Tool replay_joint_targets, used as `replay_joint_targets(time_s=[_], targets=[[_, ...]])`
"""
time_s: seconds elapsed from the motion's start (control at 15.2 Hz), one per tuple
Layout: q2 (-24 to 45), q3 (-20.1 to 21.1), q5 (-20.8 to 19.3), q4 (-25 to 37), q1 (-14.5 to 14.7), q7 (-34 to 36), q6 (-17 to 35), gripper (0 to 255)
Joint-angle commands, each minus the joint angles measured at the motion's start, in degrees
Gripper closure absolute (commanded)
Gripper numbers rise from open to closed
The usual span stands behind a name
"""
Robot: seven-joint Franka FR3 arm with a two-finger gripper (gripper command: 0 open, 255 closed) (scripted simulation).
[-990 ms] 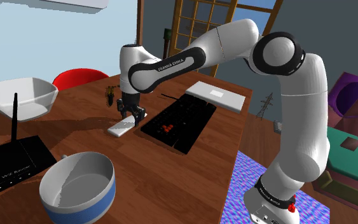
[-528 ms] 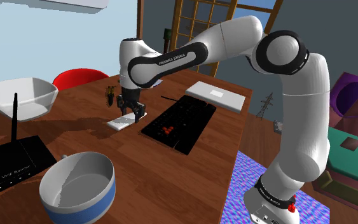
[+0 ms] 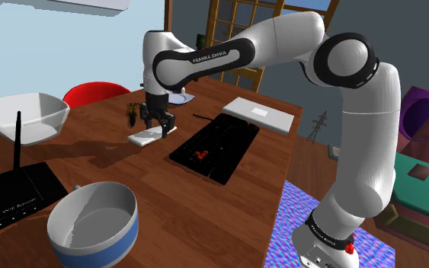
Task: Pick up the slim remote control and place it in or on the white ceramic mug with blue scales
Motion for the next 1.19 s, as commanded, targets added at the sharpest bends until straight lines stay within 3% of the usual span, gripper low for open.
replay_joint_targets(time_s=[0.0,1.12], targets=[[-0.46,0.15,0.32,1.02,-0.07,-0.28,-1.41,255],[-2.73,1.06,1.96,11.12,0.41,-1.47,-13.38,255]])
